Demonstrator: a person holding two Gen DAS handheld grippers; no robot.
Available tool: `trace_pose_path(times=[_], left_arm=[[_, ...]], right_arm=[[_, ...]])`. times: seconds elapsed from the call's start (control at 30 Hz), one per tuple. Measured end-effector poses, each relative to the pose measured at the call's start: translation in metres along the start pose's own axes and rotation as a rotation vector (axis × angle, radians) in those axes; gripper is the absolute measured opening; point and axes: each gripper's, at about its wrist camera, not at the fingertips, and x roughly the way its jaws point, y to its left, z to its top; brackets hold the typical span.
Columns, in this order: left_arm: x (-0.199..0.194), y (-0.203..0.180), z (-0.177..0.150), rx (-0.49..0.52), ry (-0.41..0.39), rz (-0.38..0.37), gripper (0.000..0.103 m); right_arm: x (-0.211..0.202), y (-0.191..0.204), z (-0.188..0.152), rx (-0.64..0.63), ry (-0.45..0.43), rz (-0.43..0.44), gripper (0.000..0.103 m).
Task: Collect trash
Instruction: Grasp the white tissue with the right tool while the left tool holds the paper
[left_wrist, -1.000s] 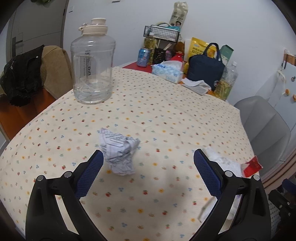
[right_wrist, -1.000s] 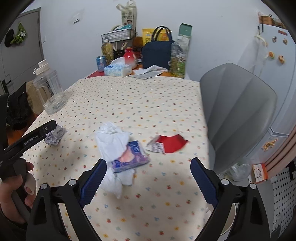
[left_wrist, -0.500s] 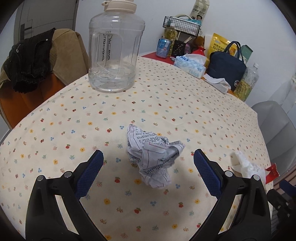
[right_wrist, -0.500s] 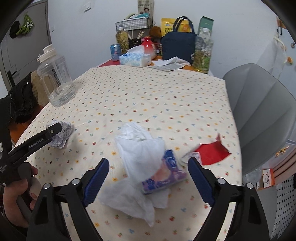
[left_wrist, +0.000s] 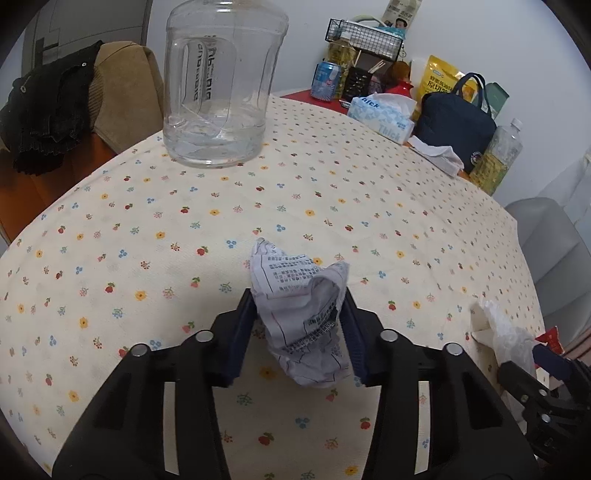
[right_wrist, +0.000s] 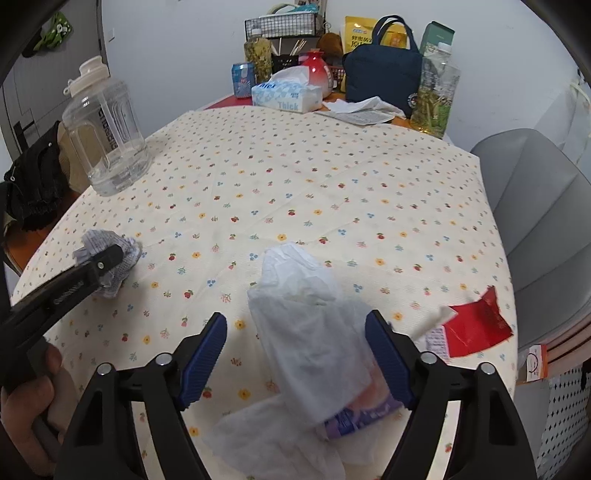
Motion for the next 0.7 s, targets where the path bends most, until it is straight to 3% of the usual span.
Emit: trace_pose_path(times=[0.1,0.17,0.23,0.3,0.7], left_arm=[[0.0,-0.002,0.0,0.01,-0.001,0.0,0.041],[0.0,-0.004,0.0,0.018,-0.002,0.0,0.04],[-0.001,-0.006,-0.001,0.026,-0.004,-0.001,0.04],[-0.002,-0.008,-0.001,0.037,-0.006,-0.002,0.04],[-0.034,-0.033,-0.002,0.089,-0.056,-0.027,0.039]], right_arm=[[0.007,0.001,0.001,-0.002,0.014,-0.005,0.066],[0.009,0.001,0.001,-0.004,0.021,-0.007,0.052],[0.01,0.001,0.001,-0.003,0.031,0.004,0.024],[0.006,-0.001,0.001,0.01,0.028,0.02,0.015],[-0.045,-0.012,0.002,0.049,-0.079,0.078,0.012]])
